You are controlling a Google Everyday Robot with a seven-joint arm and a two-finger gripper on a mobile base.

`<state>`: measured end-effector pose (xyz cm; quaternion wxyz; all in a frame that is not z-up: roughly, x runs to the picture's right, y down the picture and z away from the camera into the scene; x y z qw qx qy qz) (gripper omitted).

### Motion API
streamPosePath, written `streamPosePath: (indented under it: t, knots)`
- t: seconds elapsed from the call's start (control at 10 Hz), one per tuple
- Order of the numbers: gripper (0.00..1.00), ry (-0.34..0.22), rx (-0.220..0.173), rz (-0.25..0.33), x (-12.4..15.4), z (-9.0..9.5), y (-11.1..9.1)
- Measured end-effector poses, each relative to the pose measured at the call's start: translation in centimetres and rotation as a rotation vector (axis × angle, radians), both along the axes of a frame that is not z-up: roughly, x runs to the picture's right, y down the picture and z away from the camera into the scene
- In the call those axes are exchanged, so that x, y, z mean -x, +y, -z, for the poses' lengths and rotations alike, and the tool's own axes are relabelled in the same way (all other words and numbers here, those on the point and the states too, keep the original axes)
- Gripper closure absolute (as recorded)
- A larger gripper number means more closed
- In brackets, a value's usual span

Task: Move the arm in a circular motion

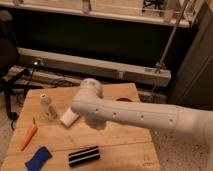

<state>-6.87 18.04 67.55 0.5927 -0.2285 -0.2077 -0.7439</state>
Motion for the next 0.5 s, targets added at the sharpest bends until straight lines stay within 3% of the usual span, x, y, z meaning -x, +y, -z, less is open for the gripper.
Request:
streamPosePath:
  t: [0.2, 0.4, 0.5]
  knots:
    - [1.0, -0.189, 0.026, 0.127, 10.2, -0.4, 0.9]
    - [1.0, -0.274, 0.003, 0.197, 15.5, -1.7, -0.4]
    - [1.0, -0.3, -0.042, 0.21, 17.6, -3.1, -2.7]
